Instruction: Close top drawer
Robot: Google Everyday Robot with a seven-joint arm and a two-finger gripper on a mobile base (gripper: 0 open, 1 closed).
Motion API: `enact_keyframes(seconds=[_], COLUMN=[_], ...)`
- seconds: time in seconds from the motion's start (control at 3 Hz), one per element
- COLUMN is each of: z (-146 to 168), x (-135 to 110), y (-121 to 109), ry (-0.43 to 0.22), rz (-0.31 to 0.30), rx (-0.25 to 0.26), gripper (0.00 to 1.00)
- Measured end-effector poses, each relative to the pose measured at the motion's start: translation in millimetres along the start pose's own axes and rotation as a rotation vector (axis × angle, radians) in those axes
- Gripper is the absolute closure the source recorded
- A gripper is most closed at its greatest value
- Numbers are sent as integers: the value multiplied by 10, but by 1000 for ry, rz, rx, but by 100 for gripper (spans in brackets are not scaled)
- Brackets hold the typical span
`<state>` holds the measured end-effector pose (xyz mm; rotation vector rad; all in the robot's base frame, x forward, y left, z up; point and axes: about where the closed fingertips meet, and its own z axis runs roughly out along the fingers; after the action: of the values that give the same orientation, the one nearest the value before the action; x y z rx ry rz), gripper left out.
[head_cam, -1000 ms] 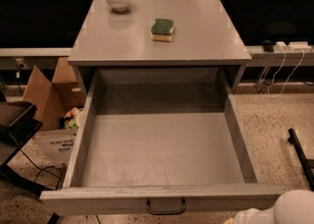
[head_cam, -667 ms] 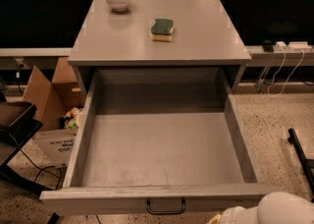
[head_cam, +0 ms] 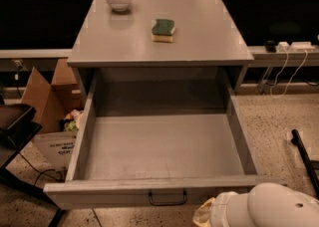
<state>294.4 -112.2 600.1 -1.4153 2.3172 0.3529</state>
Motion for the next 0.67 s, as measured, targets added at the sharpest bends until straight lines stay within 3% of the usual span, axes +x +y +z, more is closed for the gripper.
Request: enact_keyframes(seconds=[0.33, 0.67], z=[-10, -13], x=[-223, -219], y=[-307, -292], ry=[-43, -43], rz=[-25, -26], rx=[76, 76], gripper=[100, 100])
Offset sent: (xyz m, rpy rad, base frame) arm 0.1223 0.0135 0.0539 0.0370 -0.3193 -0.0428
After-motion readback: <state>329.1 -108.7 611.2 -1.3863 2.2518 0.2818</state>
